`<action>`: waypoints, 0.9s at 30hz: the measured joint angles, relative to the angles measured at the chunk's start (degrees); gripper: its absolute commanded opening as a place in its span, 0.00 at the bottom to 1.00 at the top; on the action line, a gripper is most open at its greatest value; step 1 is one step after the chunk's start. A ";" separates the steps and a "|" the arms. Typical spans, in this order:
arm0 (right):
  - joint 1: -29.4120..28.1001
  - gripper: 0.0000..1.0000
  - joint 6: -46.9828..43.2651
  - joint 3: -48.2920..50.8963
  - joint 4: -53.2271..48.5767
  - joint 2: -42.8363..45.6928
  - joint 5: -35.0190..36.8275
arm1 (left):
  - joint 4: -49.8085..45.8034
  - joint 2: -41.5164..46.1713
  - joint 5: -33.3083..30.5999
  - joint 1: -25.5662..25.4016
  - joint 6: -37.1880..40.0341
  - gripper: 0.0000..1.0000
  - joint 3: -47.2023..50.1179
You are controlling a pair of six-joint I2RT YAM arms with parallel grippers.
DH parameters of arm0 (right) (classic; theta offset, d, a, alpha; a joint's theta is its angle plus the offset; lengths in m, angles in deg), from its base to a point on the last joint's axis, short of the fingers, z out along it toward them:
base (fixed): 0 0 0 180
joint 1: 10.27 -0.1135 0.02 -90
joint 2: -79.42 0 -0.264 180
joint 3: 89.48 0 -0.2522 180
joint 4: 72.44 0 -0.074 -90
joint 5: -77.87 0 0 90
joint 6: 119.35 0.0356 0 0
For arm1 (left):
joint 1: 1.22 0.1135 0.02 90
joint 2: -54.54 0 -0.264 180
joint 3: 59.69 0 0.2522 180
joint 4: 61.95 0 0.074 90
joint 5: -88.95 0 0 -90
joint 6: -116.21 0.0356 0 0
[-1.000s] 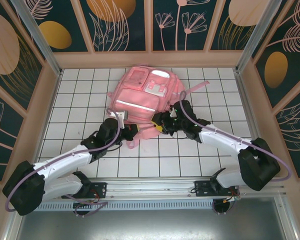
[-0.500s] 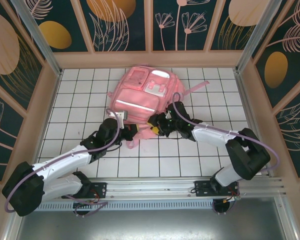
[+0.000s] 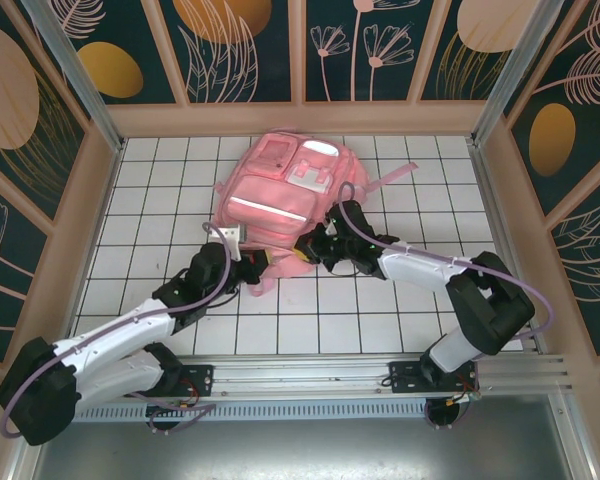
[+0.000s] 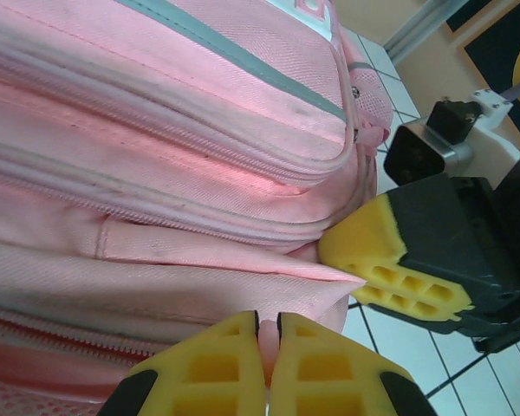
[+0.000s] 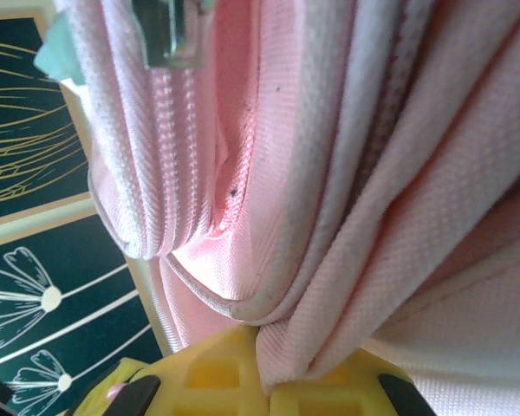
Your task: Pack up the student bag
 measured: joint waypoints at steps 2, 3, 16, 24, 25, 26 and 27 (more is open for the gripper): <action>0.17 0.00 -0.44 0.04 -0.11 1.18 -0.33 | 0.07 1.57 -1.05 -0.17 -0.55 0.00 0.66; 0.28 0.00 -0.70 0.04 -0.20 1.77 -0.46 | 0.04 2.25 -1.68 -0.33 -0.92 0.00 0.79; 3.21 0.00 -3.80 0.94 -2.97 5.79 -3.50 | 0.57 5.42 -5.31 -0.46 -3.72 0.00 1.97; 5.73 0.00 -7.50 1.25 -6.54 6.88 -5.44 | 2.89 5.66 -4.98 0.68 -5.18 0.00 4.17; 6.10 0.00 -8.24 1.22 -7.39 7.02 -5.44 | 2.91 5.66 -5.14 1.01 -5.20 0.00 4.37; 6.34 0.00 -8.87 1.22 -8.07 7.19 -5.40 | 2.97 5.62 -5.27 1.20 -5.22 0.00 4.55; 6.58 0.00 -9.40 1.22 -8.74 7.45 -5.35 | 2.95 5.57 -5.64 1.31 -5.20 0.00 4.70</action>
